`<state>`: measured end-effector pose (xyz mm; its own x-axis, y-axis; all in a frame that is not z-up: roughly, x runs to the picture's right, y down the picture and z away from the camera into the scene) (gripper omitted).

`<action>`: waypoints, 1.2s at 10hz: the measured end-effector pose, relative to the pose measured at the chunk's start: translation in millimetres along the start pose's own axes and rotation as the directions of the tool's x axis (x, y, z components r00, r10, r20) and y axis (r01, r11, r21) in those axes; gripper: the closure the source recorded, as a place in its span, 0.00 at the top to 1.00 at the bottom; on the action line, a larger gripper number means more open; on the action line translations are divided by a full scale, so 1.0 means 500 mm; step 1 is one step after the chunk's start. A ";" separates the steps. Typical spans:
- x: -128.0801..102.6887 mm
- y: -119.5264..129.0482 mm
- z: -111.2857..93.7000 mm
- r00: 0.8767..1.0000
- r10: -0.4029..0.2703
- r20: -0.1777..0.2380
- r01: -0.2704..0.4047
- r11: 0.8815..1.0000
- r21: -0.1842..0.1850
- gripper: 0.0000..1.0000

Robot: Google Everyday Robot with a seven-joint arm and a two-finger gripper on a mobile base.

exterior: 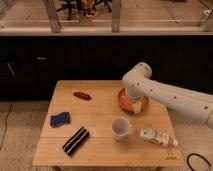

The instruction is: Move the arm in a circular motion

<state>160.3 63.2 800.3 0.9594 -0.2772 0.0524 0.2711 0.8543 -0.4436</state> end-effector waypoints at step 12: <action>0.002 -0.005 -0.001 0.995 -0.100 -0.008 0.100 0.995 0.002 0.80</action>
<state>160.3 60.6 800.7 0.9268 -0.3646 0.0898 0.3659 0.8233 -0.4340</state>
